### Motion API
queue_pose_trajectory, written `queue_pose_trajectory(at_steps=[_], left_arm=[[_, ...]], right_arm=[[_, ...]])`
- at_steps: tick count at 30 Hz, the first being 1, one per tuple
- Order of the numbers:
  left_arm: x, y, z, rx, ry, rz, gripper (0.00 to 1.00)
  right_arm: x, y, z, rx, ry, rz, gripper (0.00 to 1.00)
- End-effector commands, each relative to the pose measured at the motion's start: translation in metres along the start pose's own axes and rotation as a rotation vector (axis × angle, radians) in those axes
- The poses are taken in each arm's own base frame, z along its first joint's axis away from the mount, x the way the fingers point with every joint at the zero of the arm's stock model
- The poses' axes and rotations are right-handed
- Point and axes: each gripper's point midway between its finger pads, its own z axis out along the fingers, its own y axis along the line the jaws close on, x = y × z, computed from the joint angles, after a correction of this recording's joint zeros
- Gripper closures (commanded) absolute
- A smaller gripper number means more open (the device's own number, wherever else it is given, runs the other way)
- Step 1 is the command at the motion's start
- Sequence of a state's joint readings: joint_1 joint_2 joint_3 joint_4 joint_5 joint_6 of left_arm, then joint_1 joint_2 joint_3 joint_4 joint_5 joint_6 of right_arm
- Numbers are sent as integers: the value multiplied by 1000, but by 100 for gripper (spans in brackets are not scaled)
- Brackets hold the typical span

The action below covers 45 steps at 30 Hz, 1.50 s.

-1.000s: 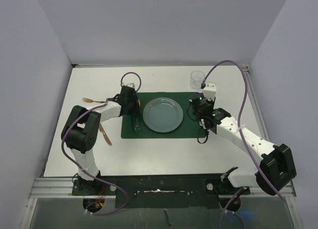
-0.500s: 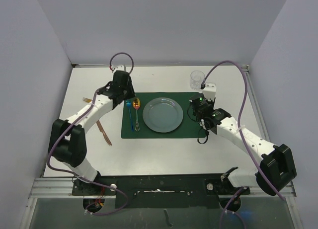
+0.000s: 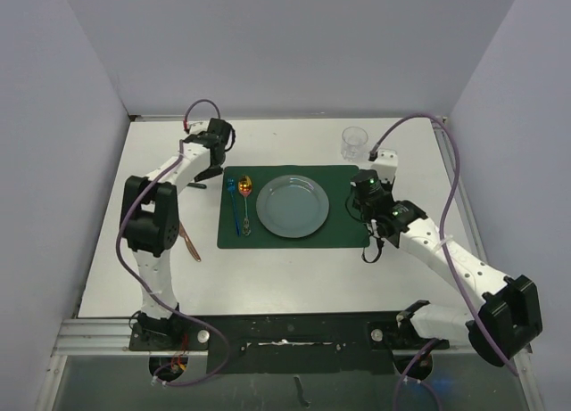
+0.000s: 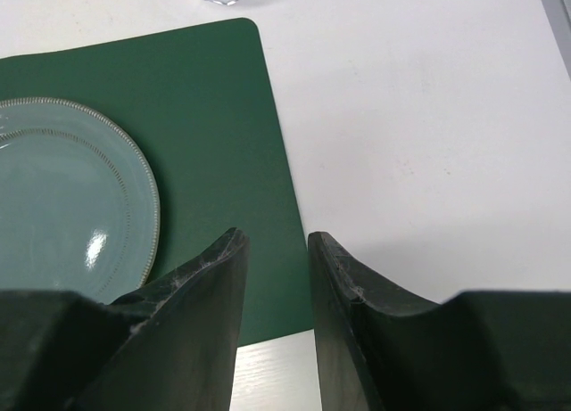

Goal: Set the dinner table for one person
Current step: Place the spoon on the napkin, then pick up the fork at the center of the board.

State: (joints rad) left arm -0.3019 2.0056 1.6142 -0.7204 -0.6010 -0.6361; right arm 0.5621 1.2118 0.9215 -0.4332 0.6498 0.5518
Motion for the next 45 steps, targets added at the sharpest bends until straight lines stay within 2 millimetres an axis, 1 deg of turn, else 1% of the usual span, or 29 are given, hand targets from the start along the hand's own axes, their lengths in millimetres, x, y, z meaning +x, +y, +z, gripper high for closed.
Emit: queue_pose_trajectory(at_steps=[1, 3, 5, 9, 11, 12, 14, 16, 20, 21, 23, 24, 27, 31, 35, 38, 45], left_arm=[[-21, 35, 18, -79, 31, -121, 69], [-29, 50, 26, -126, 33, -156, 71], [-38, 61, 30, -165, 24, -174, 72], [-57, 69, 30, -197, -2, -184, 72], [-62, 69, 31, -212, -3, -181, 71], [-61, 70, 33, -223, 2, -175, 71], [-57, 70, 37, -233, 12, -169, 72], [-50, 69, 44, -238, 31, -161, 71], [-23, 65, 61, -230, 102, -157, 71], [-11, 63, 66, -209, 139, -164, 71], [-1, 59, 72, -175, 175, -195, 71], [8, 56, 76, -149, 206, -207, 71], [19, 50, 81, -88, 244, -254, 71], [25, 42, 87, -3, 286, -337, 71], [31, 38, 90, 44, 314, -391, 72], [33, 38, 87, 60, 315, -413, 73], [26, 34, 77, 161, 316, -524, 74]], right_arm=[[-18, -14, -11, 5, -73, 33, 66], [-20, -20, -15, 3, -86, 45, 65], [-23, -25, -18, -1, -100, 59, 65], [-25, -33, -24, -8, -119, 84, 65], [-24, -36, -25, -8, -123, 92, 65], [-25, -37, -26, -8, -125, 96, 65], [-25, -38, -28, -10, -129, 102, 65], [-25, -39, -30, -13, -130, 105, 65], [-25, -43, -33, -11, -136, 108, 65], [-25, -43, -34, -11, -137, 108, 64], [-26, -44, -34, -11, -138, 106, 64], [-26, -45, -34, -10, -138, 108, 64], [-25, -44, -34, -11, -134, 106, 64], [-23, -45, -32, -10, -128, 105, 64], [-20, -46, -31, -5, -124, 105, 64], [-19, -46, -29, -3, -120, 99, 64], [-19, -41, -24, -11, -112, 92, 64]])
